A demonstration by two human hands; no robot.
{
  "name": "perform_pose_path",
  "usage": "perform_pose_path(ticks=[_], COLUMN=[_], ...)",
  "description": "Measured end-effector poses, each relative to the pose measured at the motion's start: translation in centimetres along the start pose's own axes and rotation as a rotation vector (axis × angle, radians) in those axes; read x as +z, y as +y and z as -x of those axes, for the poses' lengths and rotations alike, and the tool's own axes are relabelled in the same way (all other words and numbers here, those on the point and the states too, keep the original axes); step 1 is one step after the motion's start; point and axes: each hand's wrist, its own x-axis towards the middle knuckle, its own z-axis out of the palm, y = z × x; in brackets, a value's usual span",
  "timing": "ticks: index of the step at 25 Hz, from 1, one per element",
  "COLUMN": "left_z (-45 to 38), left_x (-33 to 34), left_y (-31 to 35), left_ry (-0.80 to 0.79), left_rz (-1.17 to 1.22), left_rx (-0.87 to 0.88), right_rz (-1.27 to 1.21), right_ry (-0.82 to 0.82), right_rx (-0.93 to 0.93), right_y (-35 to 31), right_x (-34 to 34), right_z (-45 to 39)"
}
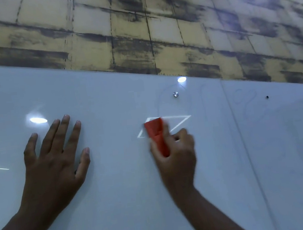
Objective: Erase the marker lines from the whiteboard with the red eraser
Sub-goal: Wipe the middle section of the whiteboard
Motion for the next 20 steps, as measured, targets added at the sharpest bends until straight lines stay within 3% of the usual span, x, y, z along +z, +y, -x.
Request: perform_pose_path(ticks=[3, 7, 13, 20], left_z=[-0.4, -3.7, -8.9, -9.4], left_x=[-0.5, -0.9, 1.4, 3.9], left_y=[0.2, 0.6, 1.9, 3.0], left_ry=[-0.019, 0.015, 0.015, -0.002], left_rz=[-0.012, 0.028, 0.018, 0.009], left_rx=[-0.017, -0.029, 0.077, 0.067], right_rz=[-0.054, -0.037, 0.033, 0.118], right_ry=[-0.055, -0.074, 0.016, 0.023], right_rx=[-0.166, -0.223, -0.052, 0.102], right_y=[-5.5, -6.5, 1.0, 10.9], right_x=[1.4, 2.5, 1.7, -1.8], right_z=[1.1, -2.1, -6.6, -8.8])
